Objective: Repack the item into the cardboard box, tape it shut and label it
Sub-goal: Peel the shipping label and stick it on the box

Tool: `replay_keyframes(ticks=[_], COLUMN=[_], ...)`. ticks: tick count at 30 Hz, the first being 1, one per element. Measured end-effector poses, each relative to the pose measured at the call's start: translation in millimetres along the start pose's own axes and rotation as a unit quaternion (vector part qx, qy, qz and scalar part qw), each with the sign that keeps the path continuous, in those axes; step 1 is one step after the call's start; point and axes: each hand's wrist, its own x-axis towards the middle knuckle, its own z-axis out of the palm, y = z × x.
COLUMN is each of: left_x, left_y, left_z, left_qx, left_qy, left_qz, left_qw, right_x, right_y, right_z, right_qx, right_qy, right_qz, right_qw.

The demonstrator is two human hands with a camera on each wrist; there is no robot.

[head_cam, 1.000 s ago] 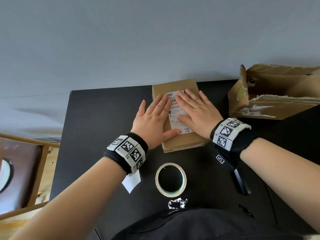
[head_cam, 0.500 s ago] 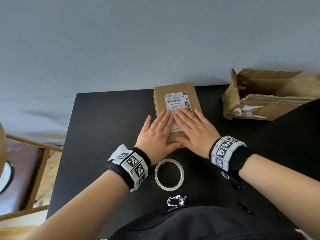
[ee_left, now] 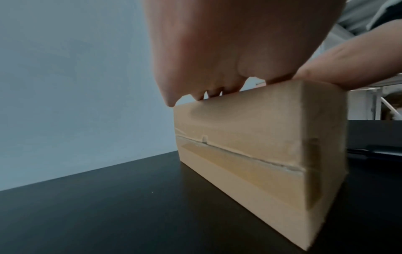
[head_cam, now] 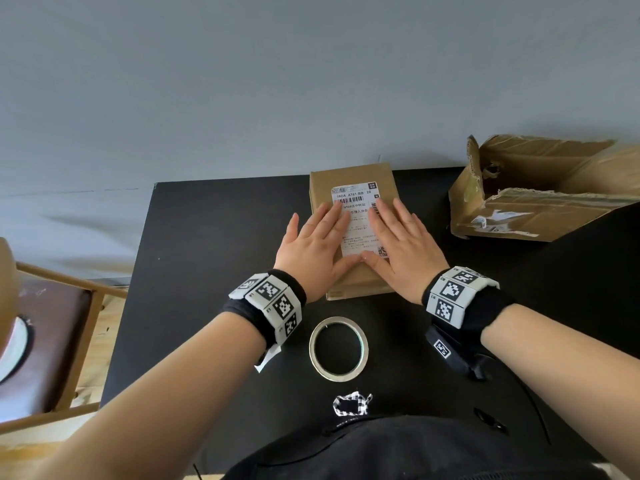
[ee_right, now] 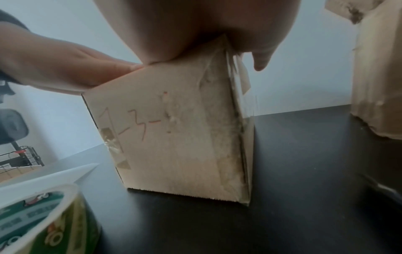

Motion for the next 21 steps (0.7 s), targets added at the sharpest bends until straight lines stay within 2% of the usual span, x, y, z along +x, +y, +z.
replay_keyframes(ticks=[10, 17, 21], left_x=[61, 67, 66], left_y=[-4, -18, -19], left_z=[-14, -10, -9], left_qx=[0.025, 0.004, -0.001], left_qy=[0.007, 0.022, 0.033], left_qz=[0.034, -0.052, -0.049], left_qw=[0.999, 0.998, 0.998], right_x=[10, 26, 26], right_y=[10, 29, 11], right_z=[-3, -10, -20], right_qx=[0.001, -0.034, -0.023], right_qy=[0.013, 0.007, -0.023], right_qz=[-0.041, -0.081, -0.033], right_qw=[0.999, 0.996, 0.999])
